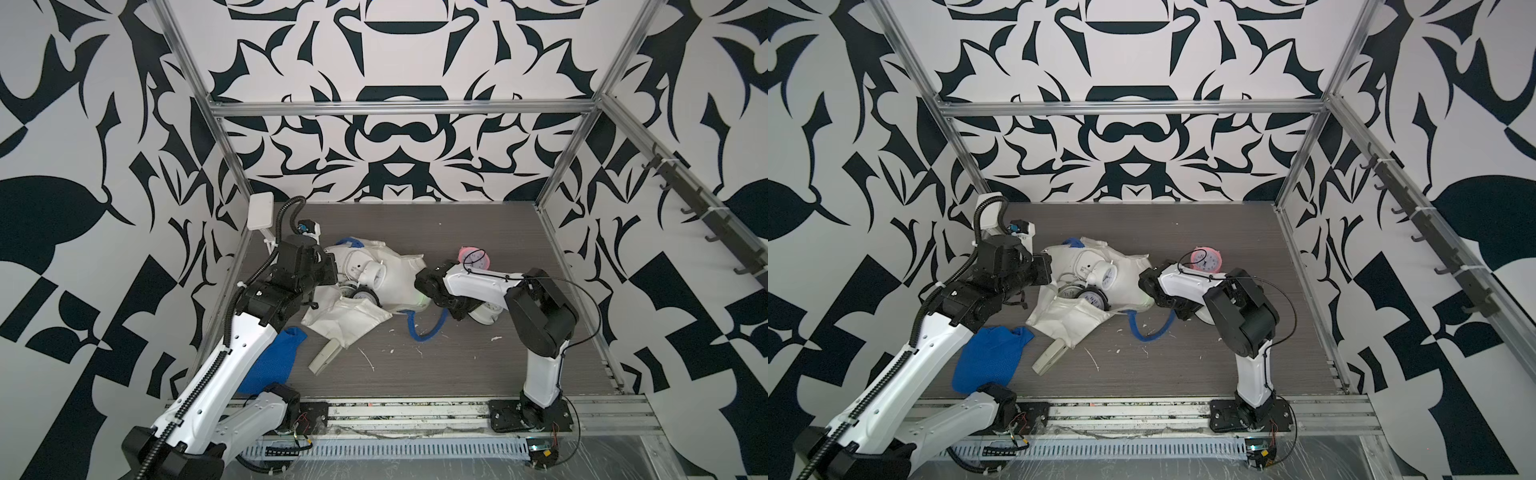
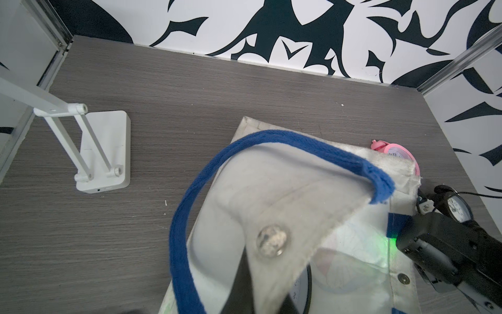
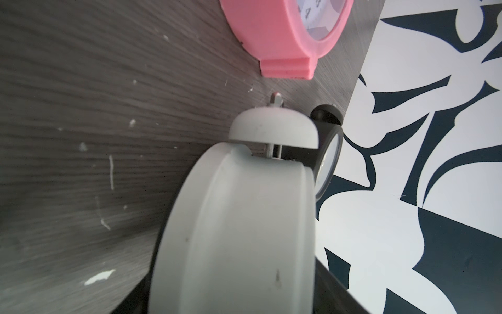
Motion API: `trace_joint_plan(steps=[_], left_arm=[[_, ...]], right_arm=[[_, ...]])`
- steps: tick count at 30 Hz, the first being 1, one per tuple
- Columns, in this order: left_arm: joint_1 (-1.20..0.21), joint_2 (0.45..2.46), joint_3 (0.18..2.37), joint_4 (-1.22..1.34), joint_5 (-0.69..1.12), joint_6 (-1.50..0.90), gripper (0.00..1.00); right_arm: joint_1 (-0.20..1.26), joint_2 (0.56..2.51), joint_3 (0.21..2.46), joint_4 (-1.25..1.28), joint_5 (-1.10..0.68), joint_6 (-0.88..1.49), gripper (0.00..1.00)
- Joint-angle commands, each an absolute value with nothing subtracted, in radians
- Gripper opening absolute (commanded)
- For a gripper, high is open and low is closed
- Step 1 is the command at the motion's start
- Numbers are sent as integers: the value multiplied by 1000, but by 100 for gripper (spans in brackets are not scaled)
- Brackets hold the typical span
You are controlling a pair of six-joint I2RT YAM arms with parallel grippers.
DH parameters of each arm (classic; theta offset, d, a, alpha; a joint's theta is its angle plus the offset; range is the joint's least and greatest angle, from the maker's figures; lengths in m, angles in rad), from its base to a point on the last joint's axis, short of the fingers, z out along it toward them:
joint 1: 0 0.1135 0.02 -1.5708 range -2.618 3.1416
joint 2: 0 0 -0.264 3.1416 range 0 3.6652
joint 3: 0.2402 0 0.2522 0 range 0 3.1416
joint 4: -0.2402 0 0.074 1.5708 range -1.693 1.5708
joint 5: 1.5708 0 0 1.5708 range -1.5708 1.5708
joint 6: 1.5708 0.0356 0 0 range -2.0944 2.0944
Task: Take the alarm clock out of the canvas bag
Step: Place the alarm at the center of the board.
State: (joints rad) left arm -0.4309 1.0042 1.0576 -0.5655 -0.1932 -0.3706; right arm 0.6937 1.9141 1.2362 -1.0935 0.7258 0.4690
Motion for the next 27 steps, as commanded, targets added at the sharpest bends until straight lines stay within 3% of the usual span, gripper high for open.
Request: trace_joint_plan(steps=[1, 18, 27], left_arm=[[-424, 981, 1064, -508, -193, -380, 0], [-420, 988, 1071, -510, -186, -379, 0], [-419, 991, 1072, -511, -184, -379, 0]], right_arm=[[689, 1917, 1255, -1091, 723, 485, 73], [689, 1921, 1266, -1076, 707, 485, 79], [689, 1901, 1260, -1060, 692, 491, 87]])
